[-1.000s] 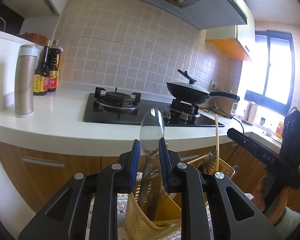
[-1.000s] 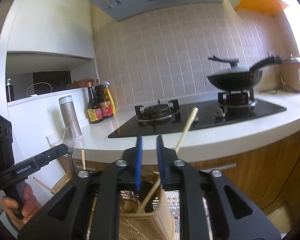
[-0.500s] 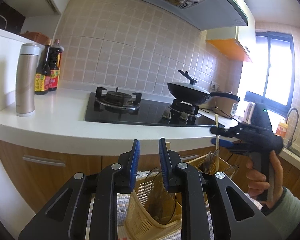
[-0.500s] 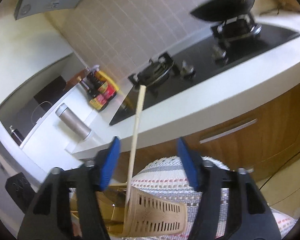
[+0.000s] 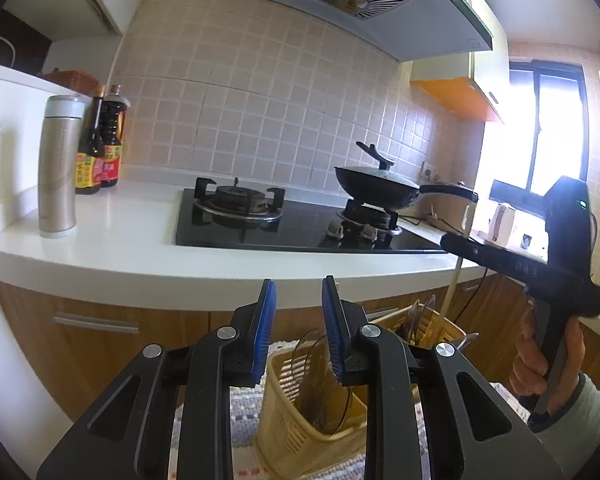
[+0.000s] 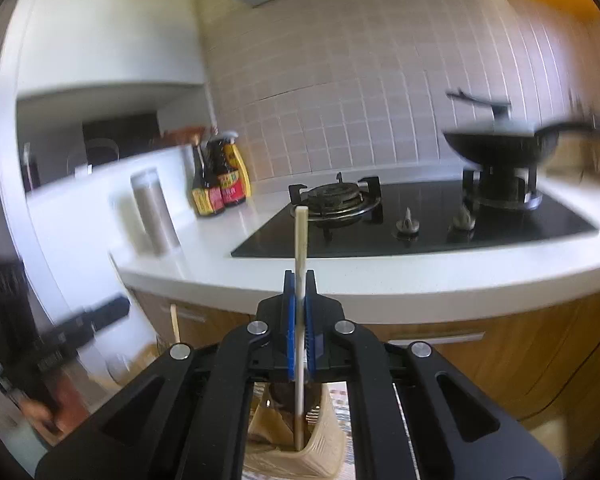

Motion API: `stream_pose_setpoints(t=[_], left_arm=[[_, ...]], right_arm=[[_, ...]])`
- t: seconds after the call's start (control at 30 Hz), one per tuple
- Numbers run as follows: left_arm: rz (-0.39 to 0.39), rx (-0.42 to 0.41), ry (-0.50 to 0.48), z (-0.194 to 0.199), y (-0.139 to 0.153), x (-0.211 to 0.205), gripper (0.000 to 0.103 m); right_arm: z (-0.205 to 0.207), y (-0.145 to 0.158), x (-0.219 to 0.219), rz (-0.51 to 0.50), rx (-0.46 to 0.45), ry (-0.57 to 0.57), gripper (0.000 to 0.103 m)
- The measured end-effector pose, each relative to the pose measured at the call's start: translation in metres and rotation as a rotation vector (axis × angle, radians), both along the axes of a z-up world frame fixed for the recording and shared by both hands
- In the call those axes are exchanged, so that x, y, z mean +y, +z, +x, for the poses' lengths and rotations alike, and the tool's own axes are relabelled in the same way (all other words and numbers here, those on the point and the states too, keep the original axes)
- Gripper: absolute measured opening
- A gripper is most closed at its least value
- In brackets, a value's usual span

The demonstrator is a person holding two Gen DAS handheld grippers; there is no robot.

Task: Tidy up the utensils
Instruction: 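Move both tools back toward the remaining chopsticks on the mat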

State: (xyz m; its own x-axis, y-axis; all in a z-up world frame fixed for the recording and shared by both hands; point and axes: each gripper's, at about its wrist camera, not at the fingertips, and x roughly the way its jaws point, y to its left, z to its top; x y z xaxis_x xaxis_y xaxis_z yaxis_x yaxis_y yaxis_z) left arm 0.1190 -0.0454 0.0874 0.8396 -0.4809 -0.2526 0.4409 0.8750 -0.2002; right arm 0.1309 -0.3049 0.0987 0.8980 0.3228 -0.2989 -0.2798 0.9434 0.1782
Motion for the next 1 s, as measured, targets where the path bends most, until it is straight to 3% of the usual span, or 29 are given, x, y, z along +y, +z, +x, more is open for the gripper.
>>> stream_pose_setpoints(t=[0.13,0.2,0.27,0.33,0.4,0.6,0.87,1.0], left_arm=[[-0.002,0.01,0.011,-0.01,0.005,0.009,0.026],[-0.004,0.013,0.017,-0.019,0.01,0.015,0.044],[-0.013,0.014,0.015,-0.034,0.016,0.023,0.05],[-0.023,0.022,0.0,-0.048,0.021,0.029,0.055],[-0.033,0.046,-0.025,-0.063,0.024,0.033,0.075],[0.006,0.125,-0.066,-0.109,0.019,0.031,0.081],[0.058,0.227,-0.046,-0.148,-0.009,0.026,0.082],[0.093,0.275,-0.015,-0.158,-0.029,0.024,0.082]], right_arm=[[-0.013,0.002,0.006,-0.027,0.021,0.008,0.005],[-0.023,0.007,0.001,-0.005,0.038,0.003,0.01],[-0.034,0.011,-0.003,0.014,0.06,0.01,0.02],[-0.051,0.013,-0.006,0.017,0.076,-0.001,0.047],[-0.069,0.013,-0.007,0.012,0.092,-0.013,0.057],[-0.124,-0.006,0.003,-0.027,0.226,-0.047,0.057],[-0.173,-0.069,0.039,-0.092,0.477,-0.047,0.056],[-0.197,-0.106,0.06,-0.103,0.565,-0.002,0.036]])
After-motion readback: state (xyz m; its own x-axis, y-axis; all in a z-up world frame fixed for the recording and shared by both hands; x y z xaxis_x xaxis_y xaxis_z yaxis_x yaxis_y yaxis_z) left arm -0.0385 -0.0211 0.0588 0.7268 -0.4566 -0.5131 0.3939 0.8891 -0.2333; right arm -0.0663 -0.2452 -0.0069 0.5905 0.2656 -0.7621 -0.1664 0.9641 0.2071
